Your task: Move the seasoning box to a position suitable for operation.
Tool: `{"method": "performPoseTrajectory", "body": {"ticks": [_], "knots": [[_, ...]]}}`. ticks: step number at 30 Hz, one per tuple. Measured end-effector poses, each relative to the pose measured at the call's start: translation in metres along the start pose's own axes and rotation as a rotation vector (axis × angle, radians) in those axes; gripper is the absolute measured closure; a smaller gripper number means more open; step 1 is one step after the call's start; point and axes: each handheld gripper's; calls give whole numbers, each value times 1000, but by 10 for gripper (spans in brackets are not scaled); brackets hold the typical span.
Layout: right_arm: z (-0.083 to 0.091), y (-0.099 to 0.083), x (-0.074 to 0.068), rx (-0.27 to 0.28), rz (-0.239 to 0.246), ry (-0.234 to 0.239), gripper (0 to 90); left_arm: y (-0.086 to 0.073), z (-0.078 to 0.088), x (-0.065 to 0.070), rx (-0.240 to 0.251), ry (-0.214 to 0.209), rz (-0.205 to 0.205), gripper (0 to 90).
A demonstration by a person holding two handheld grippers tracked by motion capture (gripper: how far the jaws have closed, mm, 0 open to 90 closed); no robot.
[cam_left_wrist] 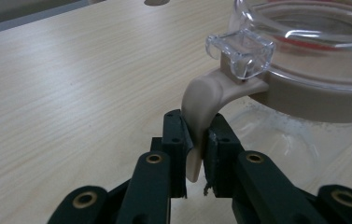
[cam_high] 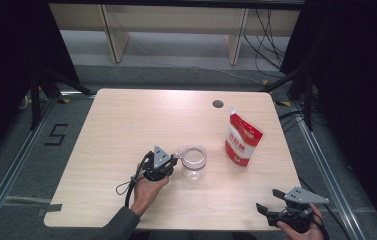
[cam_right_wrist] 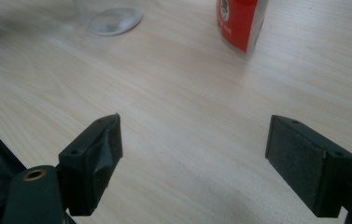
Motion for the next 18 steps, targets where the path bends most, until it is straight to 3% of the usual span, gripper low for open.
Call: {"method": "performPoseTrajectory", "body": {"ticks": [10,13,18], "knots": [[0,0,-1,-12,-7,7,195,-11,16,10,-6,-16,15,786],[0,0,0,3,18,-12,195,-16,23,14,-7,-17,12,785],[1,1,0,-2,20,-10,194,-21,31,17,-15,-27,31,778]]}}
Point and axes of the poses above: each handheld gripper's, and its own axes: z roughly backward along the jaws, y roughly out of its top, x roughly to its right, and after that the axes turned 8 degrees about -x, right-handed
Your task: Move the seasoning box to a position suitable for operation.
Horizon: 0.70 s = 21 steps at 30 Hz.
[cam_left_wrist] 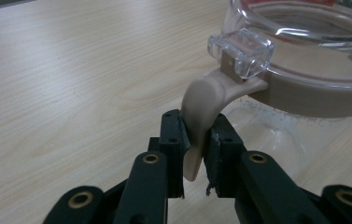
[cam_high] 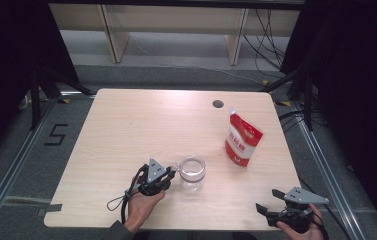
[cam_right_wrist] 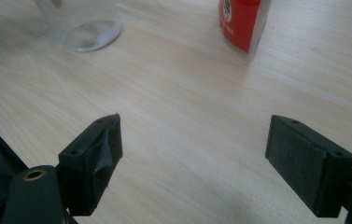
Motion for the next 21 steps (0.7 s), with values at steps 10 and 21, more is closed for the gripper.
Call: {"method": "performPoseTrajectory", "body": {"ticks": [10,21], "knots": [[-1,0,0,-1,-2,1,194,-5,6,5,0,-17,-3,770],[-1,0,0,4,-6,5,195,-10,13,14,-4,-28,-24,763]]}}
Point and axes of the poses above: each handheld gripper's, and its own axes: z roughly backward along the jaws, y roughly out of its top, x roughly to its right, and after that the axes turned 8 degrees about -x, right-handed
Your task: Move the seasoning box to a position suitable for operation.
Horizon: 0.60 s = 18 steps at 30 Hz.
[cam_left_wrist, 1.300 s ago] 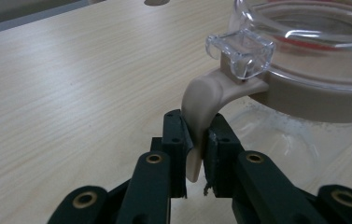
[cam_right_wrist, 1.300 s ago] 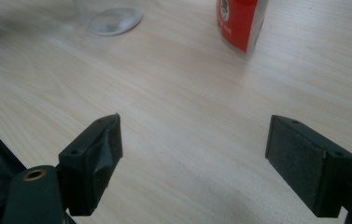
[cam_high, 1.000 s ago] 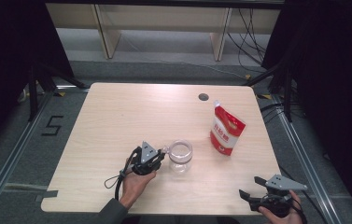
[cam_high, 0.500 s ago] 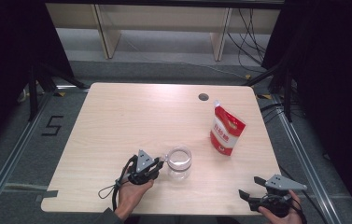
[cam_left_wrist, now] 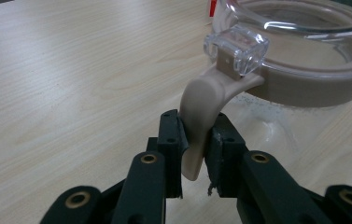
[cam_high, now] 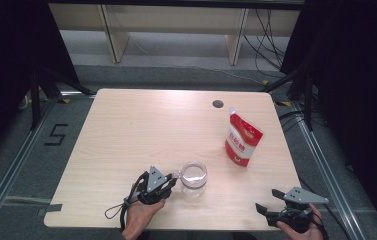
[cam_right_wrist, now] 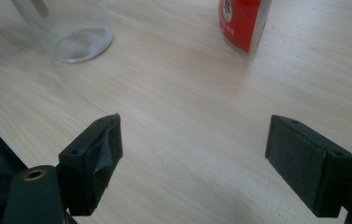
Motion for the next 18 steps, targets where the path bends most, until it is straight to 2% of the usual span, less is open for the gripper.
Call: {"method": "performPoseTrajectory", "body": {"ticks": [2,3,4,7,8,9,10,11,15,16,18], "knots": [[0,0,0,1,0,-1,195,-1,1,0,-2,-16,10,751],[0,0,0,0,-1,-1,195,-2,2,0,-10,-31,19,701],[0,0,0,0,-1,-1,195,-3,3,0,-12,-21,12,701],[0,0,0,-3,2,6,196,-4,5,-1,-22,-17,11,599],[-1,0,0,-4,-1,10,196,-4,5,0,-22,-20,24,572],[0,1,-1,-3,-3,13,196,-3,7,0,-21,-21,16,544],[-1,0,-1,5,-3,13,196,-3,9,0,-23,-23,25,522],[0,0,-3,0,-27,21,196,-3,10,0,-24,-25,12,490],[0,1,-4,-3,-30,30,196,-3,14,2,-25,-48,27,429],[-1,2,-2,3,-1,22,196,-3,14,1,-31,-58,25,407],[0,2,-4,6,-16,35,197,-3,17,2,-40,-62,25,376]]}}
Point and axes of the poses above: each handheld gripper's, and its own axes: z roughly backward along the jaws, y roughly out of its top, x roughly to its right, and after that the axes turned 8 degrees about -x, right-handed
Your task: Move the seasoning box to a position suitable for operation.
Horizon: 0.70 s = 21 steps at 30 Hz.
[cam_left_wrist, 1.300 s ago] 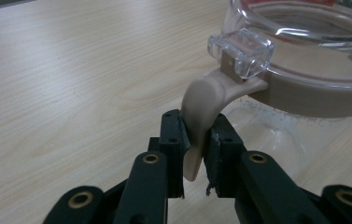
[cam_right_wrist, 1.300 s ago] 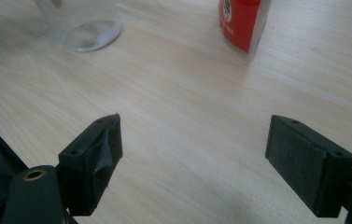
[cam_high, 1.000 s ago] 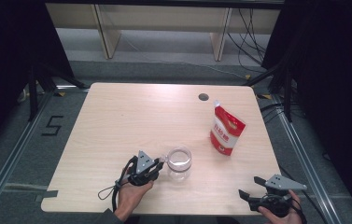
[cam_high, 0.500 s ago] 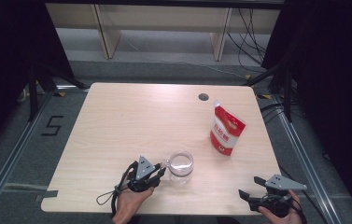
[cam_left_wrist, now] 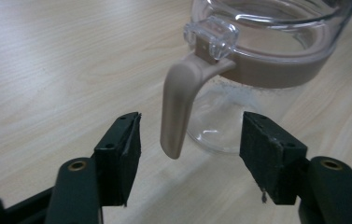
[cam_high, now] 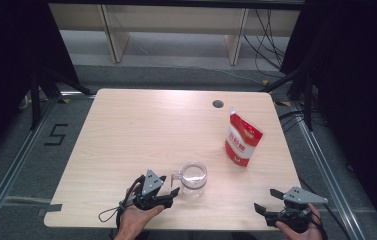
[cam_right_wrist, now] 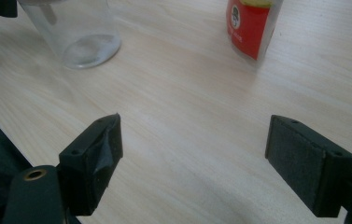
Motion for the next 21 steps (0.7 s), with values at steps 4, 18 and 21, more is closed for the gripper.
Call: {"method": "performPoseTrajectory", "body": {"ticks": [4,18,21], "knots": [[0,1,2,6,19,4,197,0,3,3,6,-32,23,323],[-2,-1,0,23,19,17,193,8,22,6,42,-77,57,260],[-3,-1,1,24,22,14,193,13,21,7,47,-89,64,262]]}}
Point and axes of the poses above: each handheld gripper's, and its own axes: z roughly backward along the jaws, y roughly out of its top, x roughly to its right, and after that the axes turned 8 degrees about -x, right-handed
